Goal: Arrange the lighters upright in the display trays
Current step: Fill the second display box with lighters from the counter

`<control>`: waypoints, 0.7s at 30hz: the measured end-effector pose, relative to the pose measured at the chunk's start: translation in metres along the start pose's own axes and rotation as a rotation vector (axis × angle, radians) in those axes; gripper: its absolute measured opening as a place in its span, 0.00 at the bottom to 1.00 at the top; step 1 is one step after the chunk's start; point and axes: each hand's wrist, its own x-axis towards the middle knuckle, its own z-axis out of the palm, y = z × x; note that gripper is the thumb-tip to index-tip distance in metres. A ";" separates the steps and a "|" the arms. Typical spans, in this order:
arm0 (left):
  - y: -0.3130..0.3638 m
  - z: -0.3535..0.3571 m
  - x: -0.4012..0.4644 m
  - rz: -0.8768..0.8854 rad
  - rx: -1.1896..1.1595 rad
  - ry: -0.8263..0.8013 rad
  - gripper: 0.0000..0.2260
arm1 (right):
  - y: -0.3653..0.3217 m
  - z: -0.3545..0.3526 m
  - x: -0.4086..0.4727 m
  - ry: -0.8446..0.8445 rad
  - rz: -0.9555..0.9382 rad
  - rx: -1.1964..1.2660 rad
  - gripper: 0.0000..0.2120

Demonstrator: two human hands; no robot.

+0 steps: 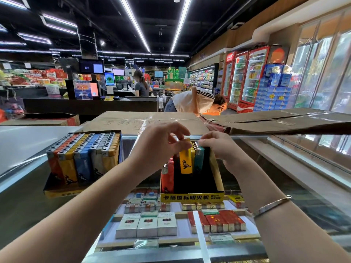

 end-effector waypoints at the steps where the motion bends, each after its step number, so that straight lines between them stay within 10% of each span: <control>1: 0.001 0.002 0.002 0.021 0.050 -0.022 0.11 | 0.000 0.001 0.000 -0.005 -0.006 0.000 0.04; 21: 0.012 0.020 0.026 0.088 0.481 -0.347 0.07 | 0.004 0.000 0.004 -0.023 -0.028 -0.026 0.08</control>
